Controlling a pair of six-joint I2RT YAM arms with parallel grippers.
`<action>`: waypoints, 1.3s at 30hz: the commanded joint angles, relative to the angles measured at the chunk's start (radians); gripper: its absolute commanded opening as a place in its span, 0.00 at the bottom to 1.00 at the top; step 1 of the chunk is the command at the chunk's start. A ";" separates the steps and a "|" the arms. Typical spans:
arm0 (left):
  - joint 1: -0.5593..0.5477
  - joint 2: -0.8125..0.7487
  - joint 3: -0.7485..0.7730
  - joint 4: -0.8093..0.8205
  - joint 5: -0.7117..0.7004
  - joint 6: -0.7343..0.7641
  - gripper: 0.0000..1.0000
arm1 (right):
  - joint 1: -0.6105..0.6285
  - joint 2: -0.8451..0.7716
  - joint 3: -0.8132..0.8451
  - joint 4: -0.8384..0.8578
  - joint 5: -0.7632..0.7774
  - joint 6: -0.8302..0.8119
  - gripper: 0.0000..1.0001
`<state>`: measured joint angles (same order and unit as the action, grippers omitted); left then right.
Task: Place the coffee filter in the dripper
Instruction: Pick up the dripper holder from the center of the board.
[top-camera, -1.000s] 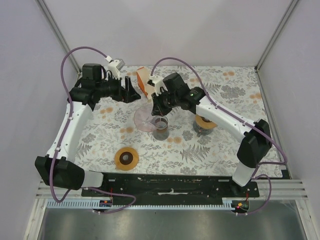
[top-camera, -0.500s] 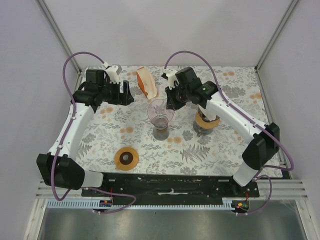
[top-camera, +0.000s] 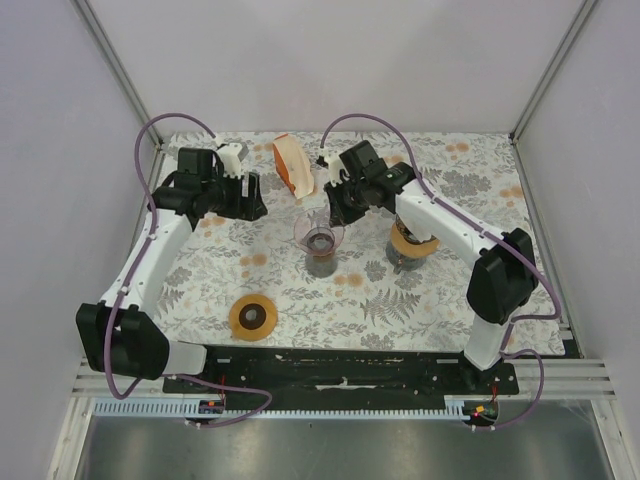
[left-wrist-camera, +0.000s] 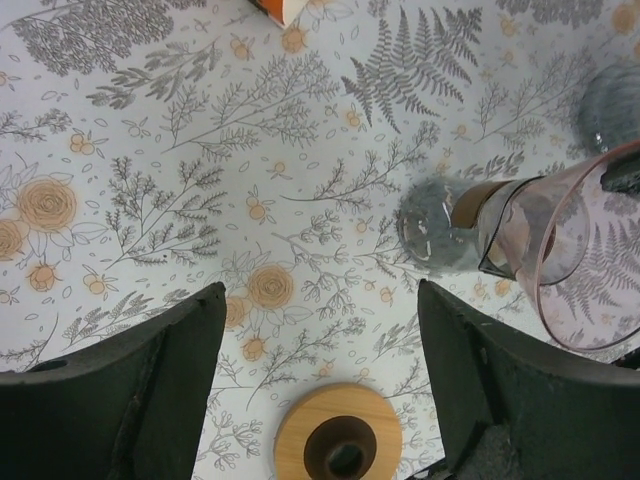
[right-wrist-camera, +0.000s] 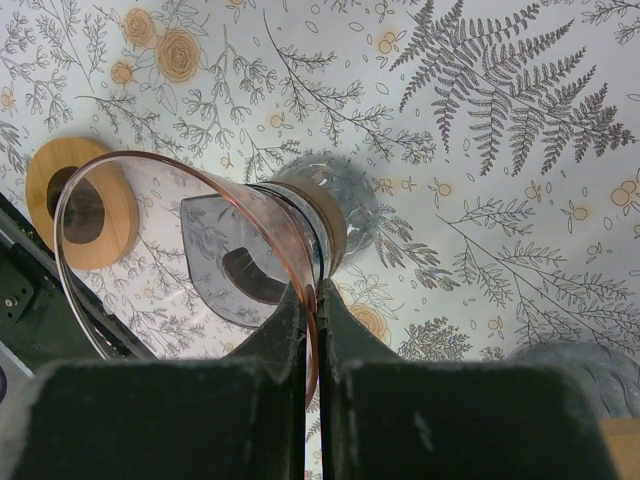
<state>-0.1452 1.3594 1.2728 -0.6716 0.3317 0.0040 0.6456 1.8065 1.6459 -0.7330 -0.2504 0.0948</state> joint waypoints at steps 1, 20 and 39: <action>0.002 -0.026 -0.050 -0.012 0.050 0.144 0.81 | 0.002 0.013 0.006 0.020 -0.021 0.011 0.06; 0.001 -0.089 -0.283 -0.267 0.190 0.698 0.64 | 0.003 -0.153 0.066 0.072 -0.073 0.020 0.00; -0.134 -0.186 -0.592 -0.183 0.048 0.834 0.63 | -0.018 -0.366 0.043 0.057 -0.069 0.002 0.00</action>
<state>-0.2199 1.2034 0.7300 -0.9417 0.4797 0.8543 0.6361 1.5085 1.6840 -0.7116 -0.3126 0.1009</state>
